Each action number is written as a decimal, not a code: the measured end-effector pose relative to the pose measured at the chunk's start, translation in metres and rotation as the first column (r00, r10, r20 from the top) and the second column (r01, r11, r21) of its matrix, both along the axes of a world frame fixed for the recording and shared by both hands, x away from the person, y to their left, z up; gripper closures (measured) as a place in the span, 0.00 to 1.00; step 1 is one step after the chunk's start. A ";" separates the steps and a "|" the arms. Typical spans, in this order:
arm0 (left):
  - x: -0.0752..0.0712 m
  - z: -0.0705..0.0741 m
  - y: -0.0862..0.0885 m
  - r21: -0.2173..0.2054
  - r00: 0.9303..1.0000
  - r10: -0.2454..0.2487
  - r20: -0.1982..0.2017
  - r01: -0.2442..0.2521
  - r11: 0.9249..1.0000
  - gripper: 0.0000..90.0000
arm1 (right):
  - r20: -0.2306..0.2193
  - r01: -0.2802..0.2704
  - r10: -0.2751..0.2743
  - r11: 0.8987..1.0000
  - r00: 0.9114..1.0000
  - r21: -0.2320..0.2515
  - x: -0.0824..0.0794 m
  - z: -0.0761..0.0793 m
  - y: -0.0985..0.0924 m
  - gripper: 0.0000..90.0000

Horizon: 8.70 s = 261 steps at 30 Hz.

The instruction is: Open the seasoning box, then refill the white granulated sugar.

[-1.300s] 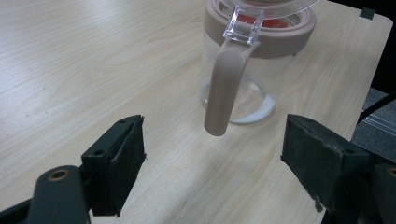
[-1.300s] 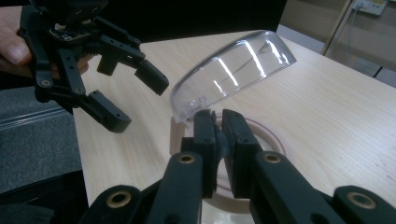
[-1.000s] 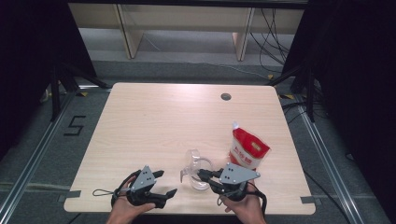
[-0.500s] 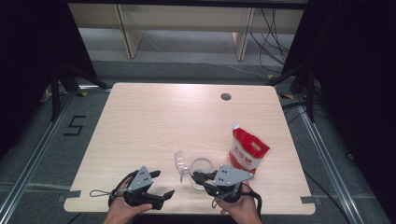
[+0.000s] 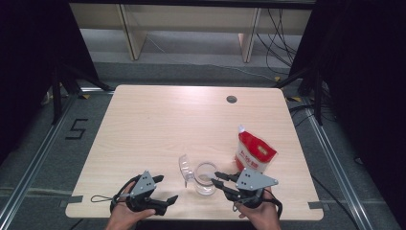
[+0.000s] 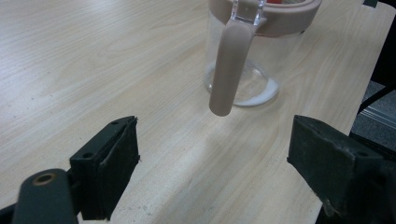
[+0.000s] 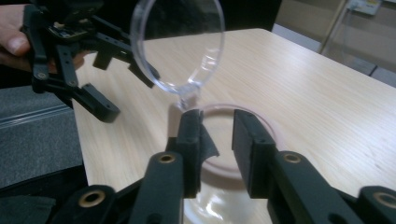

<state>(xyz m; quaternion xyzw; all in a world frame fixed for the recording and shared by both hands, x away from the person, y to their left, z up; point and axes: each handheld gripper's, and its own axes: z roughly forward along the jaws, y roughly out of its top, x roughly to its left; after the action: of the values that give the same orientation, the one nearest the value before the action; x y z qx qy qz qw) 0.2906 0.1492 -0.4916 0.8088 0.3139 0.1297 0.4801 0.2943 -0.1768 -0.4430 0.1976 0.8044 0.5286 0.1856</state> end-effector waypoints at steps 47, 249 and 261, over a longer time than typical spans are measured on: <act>0.000 0.004 0.001 -0.069 1.000 0.004 -0.006 -0.004 0.998 0.17 | -0.095 0.402 -0.396 0.914 0.913 0.050 -0.009 -0.028 -0.130 0.22; 0.001 0.000 -0.001 -0.047 1.000 -0.029 0.000 0.029 0.998 0.18 | 0.612 0.150 0.346 0.776 0.712 -0.613 0.036 -0.012 -0.067 0.55; 0.002 0.000 0.000 -0.042 0.999 -0.036 0.002 0.036 0.998 0.18 | 0.627 0.209 0.390 0.714 0.674 -0.668 0.029 -0.011 -0.066 0.55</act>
<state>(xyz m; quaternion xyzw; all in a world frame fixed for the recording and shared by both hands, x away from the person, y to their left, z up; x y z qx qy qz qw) 0.2924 0.1490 -0.4915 0.8039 0.3015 0.1150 0.4997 0.3237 -0.2429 -0.4538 -0.1597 0.8059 0.2294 0.5220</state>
